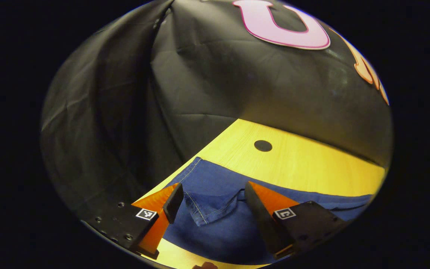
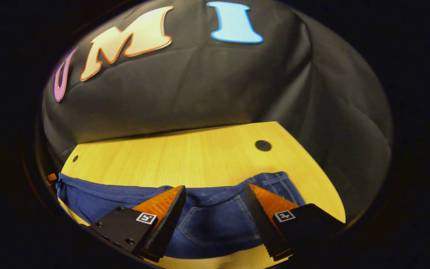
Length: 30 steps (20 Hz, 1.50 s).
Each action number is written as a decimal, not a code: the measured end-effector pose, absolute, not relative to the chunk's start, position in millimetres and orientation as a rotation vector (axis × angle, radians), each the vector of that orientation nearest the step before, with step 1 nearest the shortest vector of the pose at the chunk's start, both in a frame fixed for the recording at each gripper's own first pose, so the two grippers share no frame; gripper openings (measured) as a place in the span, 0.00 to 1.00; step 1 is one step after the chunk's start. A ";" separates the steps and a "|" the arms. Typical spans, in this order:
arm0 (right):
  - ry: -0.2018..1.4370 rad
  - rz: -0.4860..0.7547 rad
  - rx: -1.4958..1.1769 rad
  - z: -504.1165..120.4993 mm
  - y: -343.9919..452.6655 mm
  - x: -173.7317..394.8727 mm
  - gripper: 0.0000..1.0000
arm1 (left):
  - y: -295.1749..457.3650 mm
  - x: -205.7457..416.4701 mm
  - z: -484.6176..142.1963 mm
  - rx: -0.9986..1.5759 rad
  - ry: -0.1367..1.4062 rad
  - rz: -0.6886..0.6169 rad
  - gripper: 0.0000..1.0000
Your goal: Grasp the waist and the cuffs of the jeans and fold them to make the two legs overlap; first hold the waist and fold one-third of the jeans toward the cuffs, then hold the cuffs and fold the remaining one-third in the same direction to finish folding.
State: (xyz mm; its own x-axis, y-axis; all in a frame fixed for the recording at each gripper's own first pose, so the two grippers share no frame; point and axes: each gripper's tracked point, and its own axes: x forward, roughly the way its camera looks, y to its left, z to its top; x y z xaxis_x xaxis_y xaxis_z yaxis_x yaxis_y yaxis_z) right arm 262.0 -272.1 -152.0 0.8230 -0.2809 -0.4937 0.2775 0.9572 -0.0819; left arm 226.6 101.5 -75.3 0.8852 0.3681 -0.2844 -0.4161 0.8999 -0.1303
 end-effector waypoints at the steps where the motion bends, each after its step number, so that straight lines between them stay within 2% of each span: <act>1: 0.529 -0.325 -0.003 -150.6 -286.0 248.4 0.98 | 98.8 222.7 -69.9 -0.212 0.235 0.392 0.96; 5: 0.572 -0.435 0.050 -169.2 -346.9 201.2 0.96 | 85.7 202.3 -68.2 -0.231 0.240 0.351 0.96; 9: 0.623 -0.465 0.105 -195.6 -391.7 188.3 0.98 | 74.9 189.2 -80.5 -0.222 0.285 0.342 0.96; 15: 0.692 -0.378 0.313 -225.4 -408.3 197.2 0.94 | 64.9 184.8 -84.3 -0.166 0.309 0.314 0.96; 17: 0.689 -0.359 0.314 -230.9 -410.1 200.5 1.00 | 61.3 183.3 -79.8 -0.151 0.297 0.292 0.96; 20: 0.688 -0.327 0.288 -229.3 -407.8 201.5 0.99 | 56.2 181.6 -82.1 -0.117 0.313 0.275 0.98; 22: 0.693 -0.313 0.268 -235.4 -404.1 205.6 0.90 | 52.0 181.8 -81.6 -0.104 0.325 0.265 0.96; 25: 0.729 -0.317 0.274 -241.5 -391.8 207.8 0.62 | 46.7 181.8 -81.7 -0.101 0.342 0.241 0.96; 29: 0.703 -0.332 0.176 -237.4 -384.5 206.2 0.30 | 44.6 179.5 -76.0 -0.107 0.344 0.207 0.96; 30: 0.689 -0.344 0.153 -235.3 -385.7 207.4 0.29 | 44.0 179.0 -73.2 -0.108 0.344 0.198 0.96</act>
State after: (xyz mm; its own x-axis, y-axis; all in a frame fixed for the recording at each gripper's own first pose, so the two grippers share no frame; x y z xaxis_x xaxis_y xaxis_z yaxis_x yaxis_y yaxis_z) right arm 207.4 -385.7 -235.3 0.7188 -0.2594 -0.6450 0.3594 0.9328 0.0254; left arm 179.0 44.0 -73.2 0.9221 0.1745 -0.3453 -0.2112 0.9748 -0.0713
